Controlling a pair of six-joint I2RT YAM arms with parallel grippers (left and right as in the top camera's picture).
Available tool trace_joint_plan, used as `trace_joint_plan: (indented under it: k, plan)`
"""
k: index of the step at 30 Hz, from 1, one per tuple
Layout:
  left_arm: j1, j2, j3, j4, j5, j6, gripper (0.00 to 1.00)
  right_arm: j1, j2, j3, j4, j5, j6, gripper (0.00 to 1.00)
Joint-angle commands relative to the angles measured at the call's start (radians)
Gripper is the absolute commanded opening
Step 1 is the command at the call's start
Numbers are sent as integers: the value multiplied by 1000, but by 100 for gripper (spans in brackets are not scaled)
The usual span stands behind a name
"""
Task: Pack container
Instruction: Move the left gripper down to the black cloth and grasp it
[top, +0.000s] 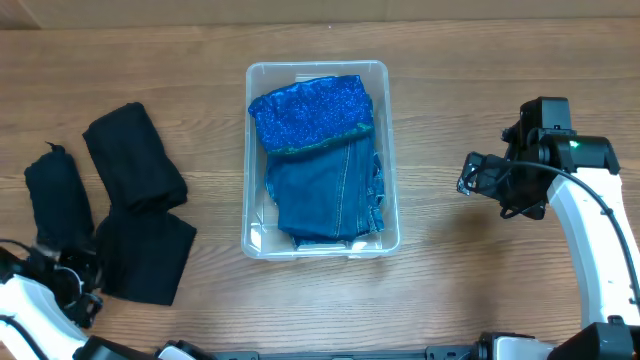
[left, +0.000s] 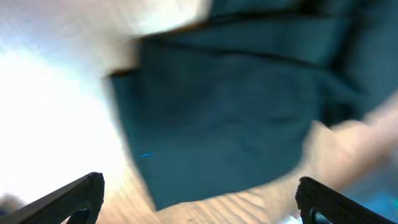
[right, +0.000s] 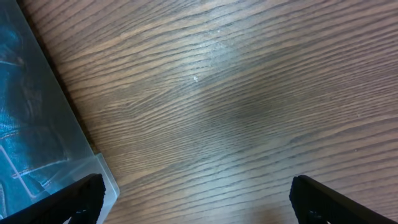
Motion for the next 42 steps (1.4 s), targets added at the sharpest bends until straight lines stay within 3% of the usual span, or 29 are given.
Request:
trace_joint_plan:
  k: [1, 21, 35, 38, 42]
  plan:
    - [23, -2, -56, 18, -152, -121, 100, -3, -4, 16, 8, 13, 3, 100]
    - [56, 0, -284, 251, -8, -21, 100, -3, -4, 16, 14, 13, 3, 100]
    - [56, 29, -414, 505, 220, 61, 100, -3, -4, 16, 14, 13, 3, 100]
    - [55, 66, -416, 529, 256, 61, 93, -3, -4, 16, 13, 13, 3, 100]
    - [55, 107, -416, 558, 309, 61, 75, -3, -4, 16, 11, 13, 3, 100]
